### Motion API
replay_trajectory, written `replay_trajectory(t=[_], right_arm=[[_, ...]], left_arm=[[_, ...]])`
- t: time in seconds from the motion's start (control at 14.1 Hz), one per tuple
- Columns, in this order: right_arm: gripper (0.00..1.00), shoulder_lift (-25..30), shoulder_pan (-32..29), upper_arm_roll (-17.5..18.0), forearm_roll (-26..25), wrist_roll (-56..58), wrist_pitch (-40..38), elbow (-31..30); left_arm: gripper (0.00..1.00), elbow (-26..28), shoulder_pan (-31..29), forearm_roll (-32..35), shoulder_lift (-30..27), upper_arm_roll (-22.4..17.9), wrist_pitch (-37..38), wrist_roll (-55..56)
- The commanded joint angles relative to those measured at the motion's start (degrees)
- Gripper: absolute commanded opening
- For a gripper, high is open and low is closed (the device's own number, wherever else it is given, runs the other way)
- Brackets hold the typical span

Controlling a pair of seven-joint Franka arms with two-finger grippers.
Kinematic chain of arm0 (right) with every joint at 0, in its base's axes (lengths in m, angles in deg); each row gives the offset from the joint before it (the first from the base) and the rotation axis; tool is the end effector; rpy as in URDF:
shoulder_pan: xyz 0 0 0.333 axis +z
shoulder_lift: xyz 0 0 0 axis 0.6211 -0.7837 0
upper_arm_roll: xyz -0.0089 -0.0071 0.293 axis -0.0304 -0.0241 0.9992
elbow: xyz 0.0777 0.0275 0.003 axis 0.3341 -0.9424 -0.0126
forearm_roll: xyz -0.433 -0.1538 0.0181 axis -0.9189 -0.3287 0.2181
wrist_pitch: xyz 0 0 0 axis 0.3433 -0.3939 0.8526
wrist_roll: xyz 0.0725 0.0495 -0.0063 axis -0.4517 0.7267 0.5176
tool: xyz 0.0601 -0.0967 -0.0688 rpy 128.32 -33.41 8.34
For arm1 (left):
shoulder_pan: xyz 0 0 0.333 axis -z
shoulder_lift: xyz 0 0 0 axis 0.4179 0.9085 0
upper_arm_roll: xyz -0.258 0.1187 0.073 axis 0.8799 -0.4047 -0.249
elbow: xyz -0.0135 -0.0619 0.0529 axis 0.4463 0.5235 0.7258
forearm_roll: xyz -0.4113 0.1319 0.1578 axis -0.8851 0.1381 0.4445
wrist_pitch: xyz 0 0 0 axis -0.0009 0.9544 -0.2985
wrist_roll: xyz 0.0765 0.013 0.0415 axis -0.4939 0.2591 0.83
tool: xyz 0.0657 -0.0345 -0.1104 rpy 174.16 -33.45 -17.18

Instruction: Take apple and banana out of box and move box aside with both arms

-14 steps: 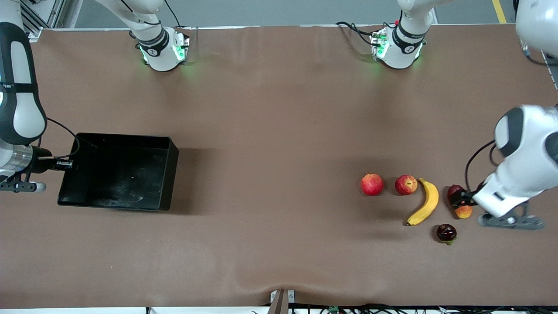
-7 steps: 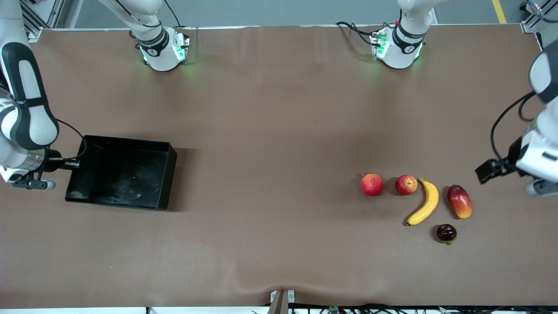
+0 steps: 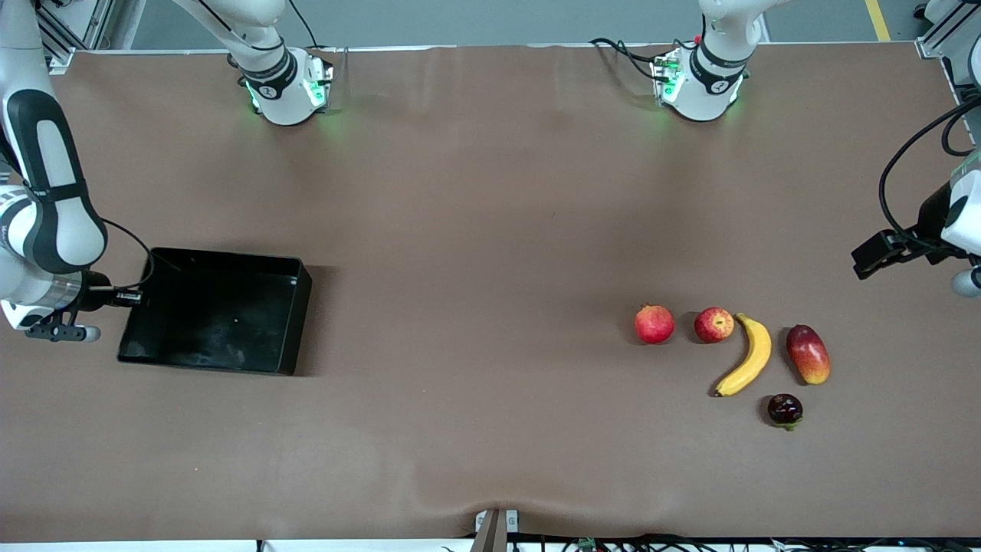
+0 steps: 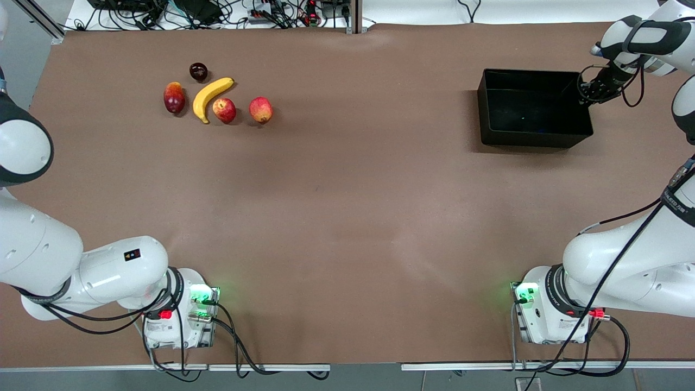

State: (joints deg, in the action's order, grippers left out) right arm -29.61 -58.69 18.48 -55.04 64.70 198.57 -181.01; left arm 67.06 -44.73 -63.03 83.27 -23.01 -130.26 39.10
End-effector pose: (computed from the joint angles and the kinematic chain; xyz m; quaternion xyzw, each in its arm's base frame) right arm 0.6238 -0.2289 0.1631 -0.9959 0.0435 0.0482 0.0634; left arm 0.6722 -0.0279 0.5474 -0.9939 -0.0812 -0.0505 0.0546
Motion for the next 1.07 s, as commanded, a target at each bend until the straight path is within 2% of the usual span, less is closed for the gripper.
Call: replay_trajectory(t=[0.0, 0.07, 0.14, 0.28, 0.36, 0.5, 0.64, 0.85, 1.0], right_arm=[[1.00, 2.5, -0.4, 1.3, 0.1, 2.8, -2.0, 2.5], [1.00, 2.9, 0.2, 1.4, 0.0, 3.0, -4.6, 5.0], [1.00, 2.9, 1.4, 1.4, -0.1, 2.5, -8.3, 8.2], [1.00, 3.0, 5.2, 1.0, -0.3, -1.4, -13.8, 12.8], [1.00, 4.0, 7.2, 1.0, -1.0, -4.8, -15.1, 13.3], [1.00, 7.9, 10.1, 1.3, -3.8, -8.7, -18.6, 13.3], [1.00, 12.4, 13.1, 1.2, -4.1, -14.1, -24.2, 13.3], [1.00, 18.8, 13.5, 1.5, -4.0, -17.1, -31.3, 13.3], [1.00, 22.2, 13.5, 1.6, -3.9, -17.5, -34.4, 13.4]], left_arm=[[1.00, 5.9, 4.1, -1.8, -6.9, -3.6, 0.9, -1.0], [1.00, 8.5, 7.3, -2.2, -9.3, -7.6, 0.7, -1.0], [1.00, 10.9, 8.9, -3.1, -11.5, -9.9, 0.0, -1.1], [1.00, 17.5, 11.3, -3.3, -16.1, -12.6, -2.9, -1.1], [1.00, 18.5, 11.6, -3.3, -17.1, -12.9, -3.2, -1.0], [1.00, 18.0, 11.2, -3.3, -17.1, -12.6, -2.5, -2.5], [1.00, 14.8, 11.2, -5.4, -16.4, -12.6, 1.7, -3.4], [1.00, 12.9, 11.7, -6.1, -15.7, -12.4, 3.2, -5.2], [1.00, 12.5, 11.6, -9.6, -16.2, -12.4, 4.9, -9.9]])
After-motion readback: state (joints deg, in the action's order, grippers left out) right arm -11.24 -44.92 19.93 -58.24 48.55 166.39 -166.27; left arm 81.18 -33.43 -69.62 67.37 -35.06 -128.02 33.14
